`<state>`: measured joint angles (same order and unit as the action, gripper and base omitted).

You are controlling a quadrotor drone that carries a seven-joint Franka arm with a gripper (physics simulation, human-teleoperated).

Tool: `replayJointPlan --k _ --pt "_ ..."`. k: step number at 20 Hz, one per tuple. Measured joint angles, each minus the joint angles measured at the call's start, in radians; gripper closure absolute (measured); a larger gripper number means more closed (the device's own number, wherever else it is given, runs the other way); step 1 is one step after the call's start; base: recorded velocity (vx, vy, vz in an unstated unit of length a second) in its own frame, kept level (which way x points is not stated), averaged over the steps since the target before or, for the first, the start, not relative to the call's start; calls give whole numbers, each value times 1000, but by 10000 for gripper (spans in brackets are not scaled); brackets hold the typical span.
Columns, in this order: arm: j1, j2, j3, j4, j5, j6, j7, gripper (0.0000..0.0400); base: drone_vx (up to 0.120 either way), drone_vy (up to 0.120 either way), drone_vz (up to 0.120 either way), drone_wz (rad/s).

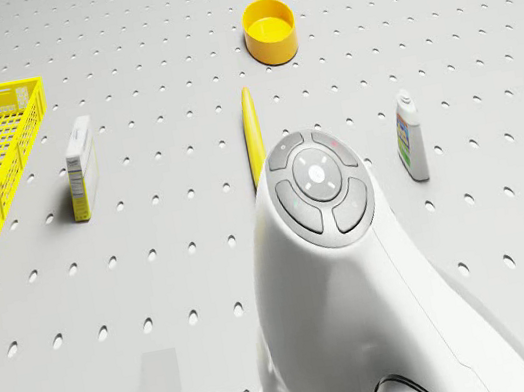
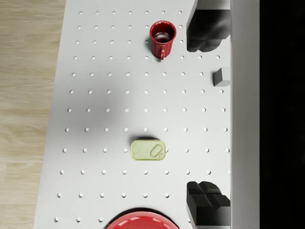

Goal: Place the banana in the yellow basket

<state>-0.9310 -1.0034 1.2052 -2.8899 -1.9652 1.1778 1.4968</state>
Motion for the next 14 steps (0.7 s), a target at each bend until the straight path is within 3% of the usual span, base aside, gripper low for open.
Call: replayJointPlan --k 5,11,14 --pt "-65 -38 33 -6 -18 -13 44 0 120 -48 -112 0" --pt "-103 -75 55 -6 -13 -1 73 0 120 0 -7 0" --pt "-115 -92 63 -5 -6 10 82 0 120 0 -120 0"
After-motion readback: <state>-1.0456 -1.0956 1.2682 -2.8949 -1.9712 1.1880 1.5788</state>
